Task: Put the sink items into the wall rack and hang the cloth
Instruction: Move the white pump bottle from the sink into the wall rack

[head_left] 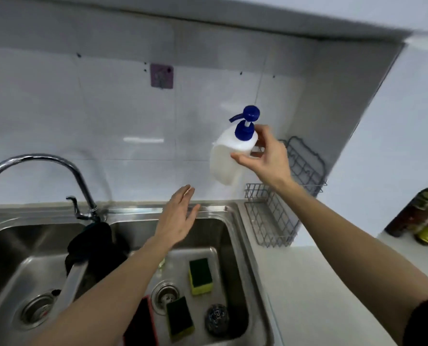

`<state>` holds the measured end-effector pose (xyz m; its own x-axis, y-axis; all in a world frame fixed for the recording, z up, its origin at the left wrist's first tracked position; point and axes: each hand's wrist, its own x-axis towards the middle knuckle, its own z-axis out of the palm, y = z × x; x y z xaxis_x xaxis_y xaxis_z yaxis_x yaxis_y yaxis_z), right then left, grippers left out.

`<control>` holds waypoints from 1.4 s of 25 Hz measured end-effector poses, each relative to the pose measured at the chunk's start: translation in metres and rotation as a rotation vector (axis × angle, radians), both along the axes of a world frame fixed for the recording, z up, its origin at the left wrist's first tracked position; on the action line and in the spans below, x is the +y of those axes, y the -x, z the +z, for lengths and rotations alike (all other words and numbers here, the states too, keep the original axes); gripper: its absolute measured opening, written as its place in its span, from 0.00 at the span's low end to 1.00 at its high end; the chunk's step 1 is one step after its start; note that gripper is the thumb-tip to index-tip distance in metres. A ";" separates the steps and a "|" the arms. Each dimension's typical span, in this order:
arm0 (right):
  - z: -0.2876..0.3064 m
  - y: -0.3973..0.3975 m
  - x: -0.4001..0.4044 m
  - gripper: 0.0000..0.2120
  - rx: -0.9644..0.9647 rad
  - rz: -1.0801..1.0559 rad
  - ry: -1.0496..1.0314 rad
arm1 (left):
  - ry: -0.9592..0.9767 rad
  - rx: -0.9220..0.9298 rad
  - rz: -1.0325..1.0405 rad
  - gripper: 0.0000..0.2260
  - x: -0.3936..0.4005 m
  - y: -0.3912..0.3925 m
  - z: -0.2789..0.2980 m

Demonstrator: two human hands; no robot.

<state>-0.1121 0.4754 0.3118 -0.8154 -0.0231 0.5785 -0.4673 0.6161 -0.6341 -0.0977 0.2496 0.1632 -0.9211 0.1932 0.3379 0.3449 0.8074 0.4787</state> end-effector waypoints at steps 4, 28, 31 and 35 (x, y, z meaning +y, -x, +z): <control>0.034 0.020 0.052 0.37 0.088 -0.057 -0.094 | -0.009 0.007 -0.087 0.26 0.077 0.014 0.033; 0.043 0.123 0.143 0.40 -0.287 -0.357 -0.235 | -0.065 -0.191 -0.264 0.31 0.219 0.056 0.063; 0.027 0.118 0.145 0.41 -0.337 -0.324 -0.157 | -0.075 -0.195 -0.256 0.30 0.222 0.055 0.063; -0.006 0.117 0.145 0.35 -0.461 -0.305 -0.052 | -0.096 -0.195 -0.257 0.29 0.224 0.056 0.059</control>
